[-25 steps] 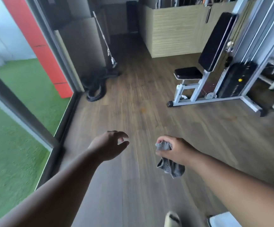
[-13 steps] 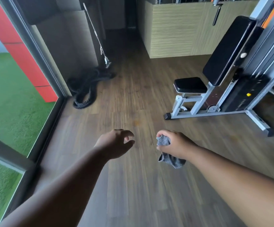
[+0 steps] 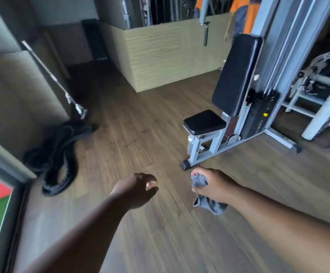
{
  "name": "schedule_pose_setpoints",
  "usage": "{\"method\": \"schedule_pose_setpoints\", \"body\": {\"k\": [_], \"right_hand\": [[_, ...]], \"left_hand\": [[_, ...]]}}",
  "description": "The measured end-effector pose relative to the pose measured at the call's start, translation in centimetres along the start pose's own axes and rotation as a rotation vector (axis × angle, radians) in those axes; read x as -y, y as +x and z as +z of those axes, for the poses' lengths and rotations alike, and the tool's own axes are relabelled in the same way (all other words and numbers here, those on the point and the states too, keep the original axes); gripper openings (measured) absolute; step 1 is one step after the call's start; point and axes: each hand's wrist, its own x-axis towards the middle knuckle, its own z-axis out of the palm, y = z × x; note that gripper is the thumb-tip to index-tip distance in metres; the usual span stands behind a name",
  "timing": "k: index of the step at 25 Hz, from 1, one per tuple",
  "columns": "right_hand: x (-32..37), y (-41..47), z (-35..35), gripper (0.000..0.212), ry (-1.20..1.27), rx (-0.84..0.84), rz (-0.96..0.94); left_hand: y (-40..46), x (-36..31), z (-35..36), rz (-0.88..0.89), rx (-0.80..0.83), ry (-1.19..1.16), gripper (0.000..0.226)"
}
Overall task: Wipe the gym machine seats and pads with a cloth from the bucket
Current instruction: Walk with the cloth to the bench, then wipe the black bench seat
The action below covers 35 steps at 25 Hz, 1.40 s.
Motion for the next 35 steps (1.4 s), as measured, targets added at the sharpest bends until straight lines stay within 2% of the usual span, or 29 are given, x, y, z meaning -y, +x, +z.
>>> {"method": "schedule_pose_setpoints", "body": {"k": [8,16,22,29,32,35], "right_hand": [[-2.8,12.0,-4.2,0.034,0.062,-0.017,0.088],[-11.6,28.3,-13.2,0.033,0.056,0.057,0.122],[-15.9,36.3,-18.9,0.033,0.09,0.036,0.148],[-21.1,43.8,-20.9,0.034,0.138,-0.007,0.326],[-22.6,47.9,-21.3,0.037,0.161,-0.04,0.436],[-23.4,52.0,-20.7,0.038,0.187,-0.046,0.539]], "left_hand": [[16.9,-0.1,-3.6,0.134,0.035,0.029,0.039],[36.2,-5.0,-4.2,0.067,0.042,-0.034,0.038],[47.1,-8.7,-3.6,0.092,0.142,-0.027,0.039],[61.9,-10.9,-3.4,0.224,0.253,0.019,0.039],[69.1,-10.2,-2.4,0.285,0.324,0.015,0.041],[75.6,-8.2,-0.4,0.272,0.419,0.031,0.04]]}}
